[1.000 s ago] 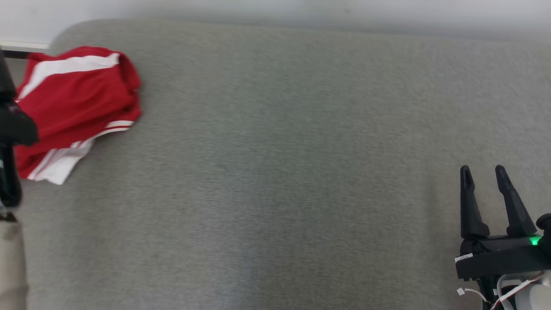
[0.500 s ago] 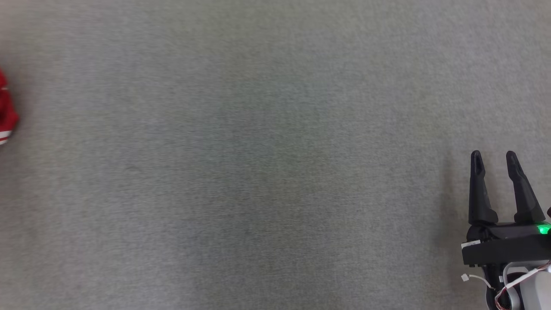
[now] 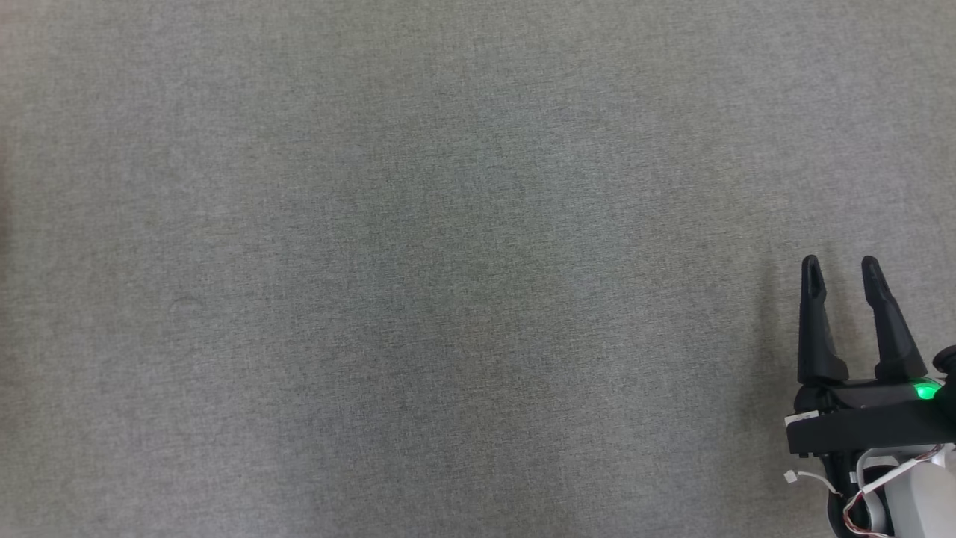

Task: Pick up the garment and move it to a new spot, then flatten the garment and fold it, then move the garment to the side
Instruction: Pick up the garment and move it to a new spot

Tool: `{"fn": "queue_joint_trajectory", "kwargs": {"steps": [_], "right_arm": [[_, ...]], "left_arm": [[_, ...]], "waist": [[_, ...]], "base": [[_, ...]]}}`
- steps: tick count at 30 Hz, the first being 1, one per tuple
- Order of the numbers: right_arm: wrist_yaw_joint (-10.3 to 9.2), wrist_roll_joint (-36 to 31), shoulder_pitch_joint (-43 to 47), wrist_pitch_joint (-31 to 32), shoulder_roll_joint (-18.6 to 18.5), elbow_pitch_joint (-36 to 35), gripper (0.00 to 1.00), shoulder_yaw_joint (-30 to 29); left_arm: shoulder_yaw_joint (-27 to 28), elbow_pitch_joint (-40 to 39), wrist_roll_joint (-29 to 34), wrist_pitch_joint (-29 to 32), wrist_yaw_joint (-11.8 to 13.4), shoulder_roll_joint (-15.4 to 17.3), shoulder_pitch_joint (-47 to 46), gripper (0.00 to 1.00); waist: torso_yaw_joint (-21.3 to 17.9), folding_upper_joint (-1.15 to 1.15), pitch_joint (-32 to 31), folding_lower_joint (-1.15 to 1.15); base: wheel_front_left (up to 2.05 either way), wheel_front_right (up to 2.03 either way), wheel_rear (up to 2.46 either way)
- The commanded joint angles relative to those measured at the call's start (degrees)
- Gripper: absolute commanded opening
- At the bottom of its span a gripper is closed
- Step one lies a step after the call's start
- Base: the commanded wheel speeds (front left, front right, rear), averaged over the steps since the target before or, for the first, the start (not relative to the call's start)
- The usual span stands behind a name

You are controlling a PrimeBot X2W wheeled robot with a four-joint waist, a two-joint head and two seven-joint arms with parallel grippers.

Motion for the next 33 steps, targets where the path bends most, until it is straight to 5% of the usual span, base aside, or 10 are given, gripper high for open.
{"fn": "queue_joint_trajectory", "kwargs": {"steps": [1, 2, 3, 4, 20, 27, 33], "right_arm": [[-0.12, 0.43, -0.36, -0.43, 0.25, 0.24, 1.0, 0.35], [-0.12, 0.51, -0.43, -0.46, 0.28, 0.39, 1.0, 0.46], [-0.12, 0.67, -0.45, -0.52, 0.29, 0.57, 1.0, 0.54], [-0.12, 0.79, -0.44, -0.64, 0.3, 0.76, 1.0, 0.64], [-0.12, 2.12, 1.1, -1.41, 2.7, 4.65, 1.0, 2.21], [-0.12, 2.39, 1.54, -1.48, 4.6, 5.91, 1.0, 2.4], [-0.12, 2.84, 2.17, -1.49, 6.36, 6.49, 1.0, 2.5]], "left_arm": [[-0.29, 0.54, 0.36, 0.59, 0.35, 0.77, -0.06, 1.0], [-0.38, 0.86, 0.52, 0.78, 0.4, 0.99, -0.05, 0.81], [-0.61, 0.83, 0.77, 0.43, 0.41, 1.27, 0.01, 0.29], [-0.8, 0.77, 0.9, -0.14, 0.46, 1.51, 0.16, 0.0], [-5.64, -9.08, 4.28, -17.56, -2.55, 3.18, -7.15, 0.0], [-11.57, -21.14, 4.91, -15.2, -3.96, -1.82, -13.82, 0.0], [-18.32, -30.62, 2.46, -11.16, -4.85, -9.56, -18.26, 0.0]], "waist": [[-0.32, -0.01, -0.24, 0.0], [-0.48, -0.01, -0.37, 0.0], [-0.62, -0.01, -0.53, 0.0], [-0.73, -0.01, -0.68, 0.0], [0.11, -0.01, -8.68, 0.0], [-1.81, -0.01, -12.6, 0.0], [-7.56, -0.01, -14.24, 0.0]], "base": [[0.0, 0.0, 0.0], [0.0, 0.0, 0.0], [0.0, 0.0, 0.0], [0.0, 0.0, 0.0], [0.0, 0.0, 0.0], [0.0, 0.0, 0.0], [0.0, 0.0, 0.0]]}}
